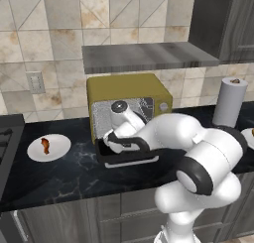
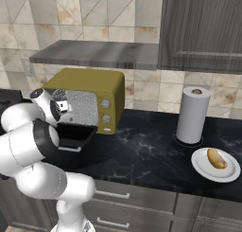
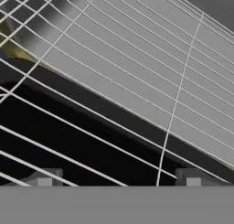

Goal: Open the toaster oven door. Place the hotdog bun on the top rack in the toaster oven and place the chicken drumstick on the bottom rack.

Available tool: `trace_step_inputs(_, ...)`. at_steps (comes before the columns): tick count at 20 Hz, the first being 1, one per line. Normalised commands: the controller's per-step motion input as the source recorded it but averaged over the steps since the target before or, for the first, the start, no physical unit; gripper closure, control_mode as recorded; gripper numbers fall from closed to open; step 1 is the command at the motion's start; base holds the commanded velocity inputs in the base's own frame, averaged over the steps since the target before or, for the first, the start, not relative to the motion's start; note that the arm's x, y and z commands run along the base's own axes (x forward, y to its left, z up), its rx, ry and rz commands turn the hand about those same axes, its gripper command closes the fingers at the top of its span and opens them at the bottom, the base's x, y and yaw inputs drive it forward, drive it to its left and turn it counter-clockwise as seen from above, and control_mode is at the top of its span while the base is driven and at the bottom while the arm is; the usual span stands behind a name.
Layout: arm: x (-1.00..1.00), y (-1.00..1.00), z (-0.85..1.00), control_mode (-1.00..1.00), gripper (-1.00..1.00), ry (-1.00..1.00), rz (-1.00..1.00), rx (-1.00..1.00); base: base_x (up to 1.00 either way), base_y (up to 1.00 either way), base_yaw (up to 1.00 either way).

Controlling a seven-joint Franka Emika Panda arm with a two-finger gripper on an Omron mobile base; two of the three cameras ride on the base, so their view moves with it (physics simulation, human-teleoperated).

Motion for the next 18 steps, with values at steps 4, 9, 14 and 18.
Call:
trace_step_inputs(4, -0.35, 0.04, -0.24, -1.0, 1.0, 0.05, -0.05, 0.03, 0.0, 0.0, 0.0)
trace_step_inputs(9, -0.36, 0.01, -0.26, -1.0, 1.0, 0.04, -0.05, 0.03, 0.0, 0.0, 0.0)
trace_step_inputs(14, -0.37, 0.0, -0.27, -1.0, 1.0, 0.05, -0.05, 0.04, 0.0, 0.0, 0.0)
trace_step_inputs(18, -0.36, 0.0, -0.28, -1.0, 1.0, 0.05, -0.05, 0.04, 0.0, 0.0, 0.0)
